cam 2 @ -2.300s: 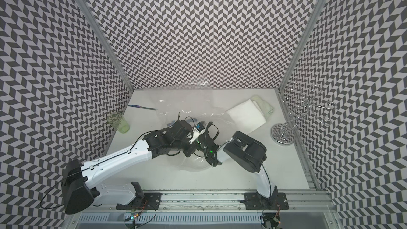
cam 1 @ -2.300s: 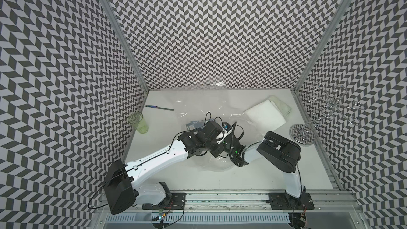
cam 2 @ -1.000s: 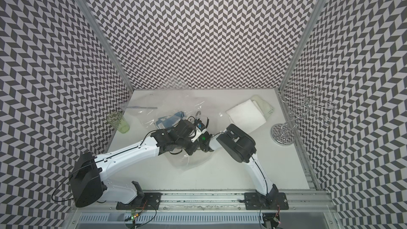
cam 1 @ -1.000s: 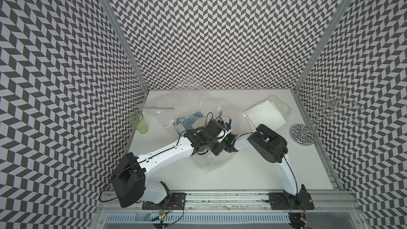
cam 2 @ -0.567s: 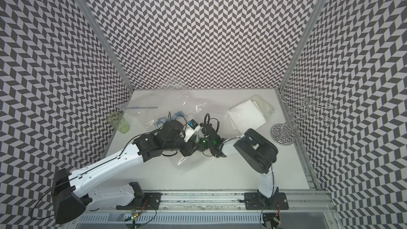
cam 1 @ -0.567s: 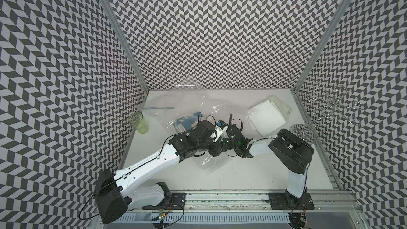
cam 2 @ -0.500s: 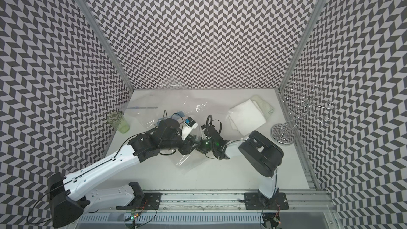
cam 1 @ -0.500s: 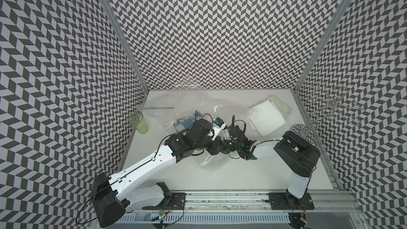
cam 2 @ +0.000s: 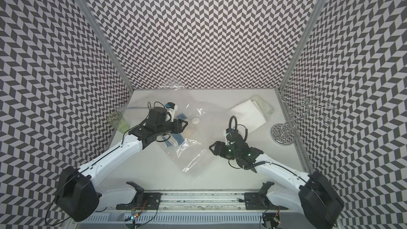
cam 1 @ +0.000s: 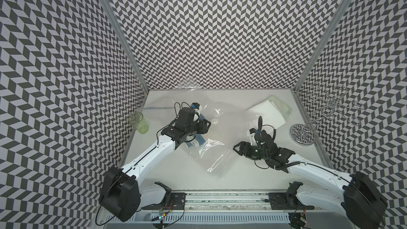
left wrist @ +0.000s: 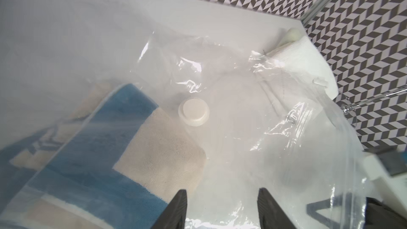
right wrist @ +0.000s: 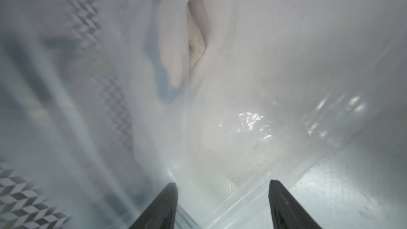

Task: Place the folded towel into the vacuum bag
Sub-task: Adjust the vacuum bag at the center of the board.

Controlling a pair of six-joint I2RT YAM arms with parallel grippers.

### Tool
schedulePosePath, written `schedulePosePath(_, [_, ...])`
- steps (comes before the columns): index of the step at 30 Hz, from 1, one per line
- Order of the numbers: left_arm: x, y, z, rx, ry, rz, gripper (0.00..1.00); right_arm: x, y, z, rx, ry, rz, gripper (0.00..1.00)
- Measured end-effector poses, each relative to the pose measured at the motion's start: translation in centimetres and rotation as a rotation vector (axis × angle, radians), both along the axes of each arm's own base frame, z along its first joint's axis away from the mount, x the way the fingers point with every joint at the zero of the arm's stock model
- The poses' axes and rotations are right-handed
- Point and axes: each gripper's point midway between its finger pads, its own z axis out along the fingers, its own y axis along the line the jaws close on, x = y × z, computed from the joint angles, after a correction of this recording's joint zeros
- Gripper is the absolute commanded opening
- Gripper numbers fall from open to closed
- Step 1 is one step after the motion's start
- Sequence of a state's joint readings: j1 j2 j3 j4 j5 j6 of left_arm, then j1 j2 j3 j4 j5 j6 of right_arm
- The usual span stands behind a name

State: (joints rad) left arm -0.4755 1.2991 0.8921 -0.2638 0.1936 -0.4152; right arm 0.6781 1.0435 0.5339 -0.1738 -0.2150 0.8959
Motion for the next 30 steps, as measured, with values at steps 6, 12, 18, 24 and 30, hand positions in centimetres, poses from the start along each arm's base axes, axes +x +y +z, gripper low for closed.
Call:
schedulePosePath(6, [-0.2,1.0,-6.5,-0.002,0.141,0.076,0.54,3.2,-1.7,9.2,-0.069,-0.208,-0.062,0.43])
schedulePosePath(12, [-0.5,3.8,-10.8,-0.016,0.244,0.192,0.54,10.1,4.1,9.9,-0.169,-0.253,0.057,0.42])
schedulePosePath(18, [1.9,6.1,-11.5,-0.040,0.259,0.277,0.54,9.2,4.8,-4.1,-0.355,-0.003,0.161,0.41])
schedulePosePath(24, [4.7,6.3,-11.4,-0.033,0.249,0.294,0.54,4.5,6.1,-9.2,-0.396,0.086,0.276,0.38])
schedulePosePath(30, [7.7,8.9,-10.2,-0.004,0.223,0.354,0.54,-1.2,12.8,-9.2,-0.288,0.095,0.479,0.33])
